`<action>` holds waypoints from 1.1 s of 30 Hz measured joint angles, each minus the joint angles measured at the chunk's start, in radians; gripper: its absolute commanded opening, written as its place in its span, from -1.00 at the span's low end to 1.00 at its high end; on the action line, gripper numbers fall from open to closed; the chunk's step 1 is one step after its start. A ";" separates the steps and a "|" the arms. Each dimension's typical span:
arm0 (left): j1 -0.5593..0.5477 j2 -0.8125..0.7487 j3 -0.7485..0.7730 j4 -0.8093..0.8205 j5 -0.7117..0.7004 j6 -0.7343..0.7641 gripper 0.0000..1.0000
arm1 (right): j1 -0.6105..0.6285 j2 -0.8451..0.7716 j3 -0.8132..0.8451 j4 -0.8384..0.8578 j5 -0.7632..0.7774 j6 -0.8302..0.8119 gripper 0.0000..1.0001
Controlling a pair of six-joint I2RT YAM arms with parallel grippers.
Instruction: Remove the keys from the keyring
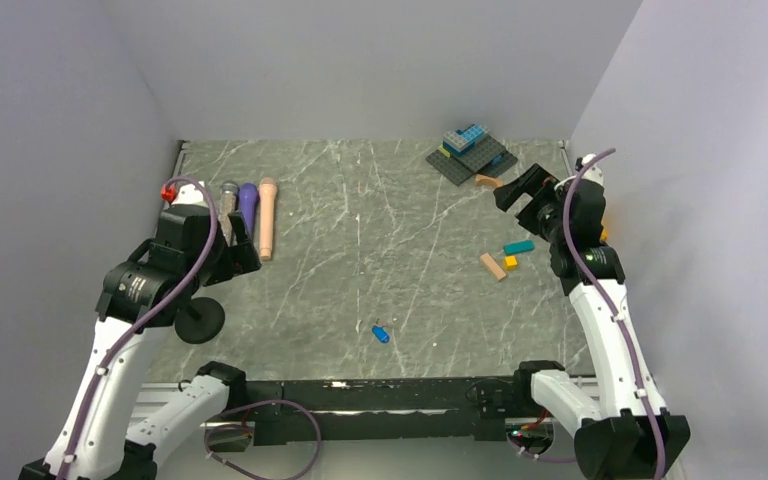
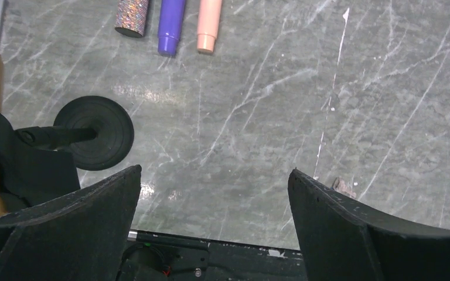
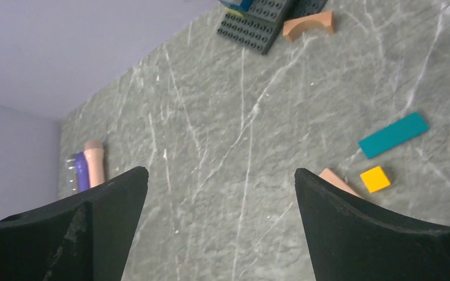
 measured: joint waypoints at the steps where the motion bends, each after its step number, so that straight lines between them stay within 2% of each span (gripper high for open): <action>1: 0.000 -0.009 -0.009 0.000 0.011 0.003 0.99 | 0.000 -0.016 -0.002 -0.016 -0.006 0.015 1.00; 8: -0.010 -0.028 -0.086 0.025 0.126 0.023 0.99 | 0.000 -0.029 -0.013 -0.088 -0.034 0.108 1.00; 15: -0.069 0.003 -0.153 0.060 0.232 0.032 0.99 | -0.002 -0.023 -0.148 -0.126 -0.224 0.126 1.00; 23: -0.278 0.101 -0.172 0.172 0.214 0.021 0.99 | -0.002 0.044 -0.124 -0.188 -0.370 0.084 1.00; 27: -0.450 0.244 -0.156 0.220 0.162 0.018 0.95 | -0.002 0.066 -0.070 -0.253 -0.405 0.045 1.00; 30: -0.548 0.364 -0.129 0.264 0.128 0.010 0.82 | -0.002 0.058 -0.048 -0.306 -0.428 0.019 1.00; 33: -0.604 0.459 -0.115 0.307 0.114 -0.016 0.57 | -0.002 0.039 -0.035 -0.370 -0.445 0.000 1.00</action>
